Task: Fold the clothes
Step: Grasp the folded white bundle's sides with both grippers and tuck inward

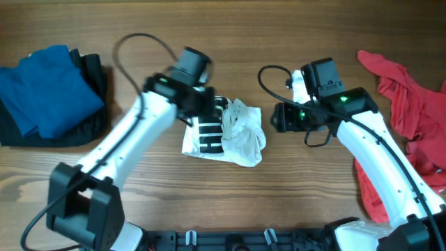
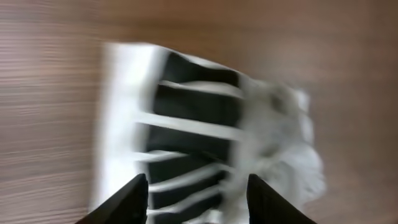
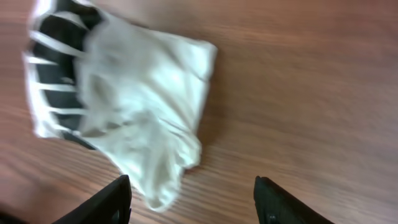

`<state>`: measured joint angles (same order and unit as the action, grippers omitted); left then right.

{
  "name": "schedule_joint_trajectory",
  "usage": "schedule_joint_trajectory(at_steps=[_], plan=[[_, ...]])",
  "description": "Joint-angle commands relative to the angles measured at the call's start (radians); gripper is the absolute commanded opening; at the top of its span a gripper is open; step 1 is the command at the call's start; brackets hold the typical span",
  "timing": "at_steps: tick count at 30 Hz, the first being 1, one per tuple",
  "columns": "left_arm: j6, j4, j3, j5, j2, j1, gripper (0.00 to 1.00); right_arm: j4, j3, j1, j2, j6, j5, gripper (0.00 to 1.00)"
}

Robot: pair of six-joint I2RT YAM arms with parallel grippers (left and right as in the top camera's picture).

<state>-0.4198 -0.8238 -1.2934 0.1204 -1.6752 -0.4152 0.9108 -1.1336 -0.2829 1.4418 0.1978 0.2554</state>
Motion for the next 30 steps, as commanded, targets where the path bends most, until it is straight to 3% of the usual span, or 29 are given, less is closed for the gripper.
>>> schedule_joint_trajectory(at_steps=[1, 8, 17, 19, 22, 24, 30], plan=[[0.015, -0.016, 0.001, -0.043, -0.011, 0.100, 0.52, -0.067, 0.003, -0.063, 0.026, -0.050, 0.091, 0.64], [-0.030, -0.016, 0.036, -0.006, -0.061, 0.184, 0.53, -0.288, 0.003, -0.212, 0.180, -0.008, 0.022, 0.67], [-0.029, -0.018, 0.063, 0.048, -0.129, 0.152, 0.54, -0.442, 0.003, -0.230, 0.378, 0.140, -0.103, 0.62], [-0.029, -0.018, 0.072, 0.058, -0.141, 0.144, 0.54, -0.451, 0.003, -0.230, 0.381, 0.148, -0.138, 0.53], [-0.003, -0.002, 0.092, 0.077, -0.154, 0.125, 0.54, -0.462, 0.003, -0.230, 0.381, 0.147, -0.145, 0.25], [-0.003, 0.019, 0.108, 0.077, -0.156, 0.108, 0.57, -0.459, 0.002, -0.230, 0.381, 0.154, -0.145, 0.15], [-0.003, 0.075, 0.131, 0.066, -0.156, 0.051, 0.57, -0.399, 0.002, -0.230, 0.380, 0.199, -0.218, 0.10]])
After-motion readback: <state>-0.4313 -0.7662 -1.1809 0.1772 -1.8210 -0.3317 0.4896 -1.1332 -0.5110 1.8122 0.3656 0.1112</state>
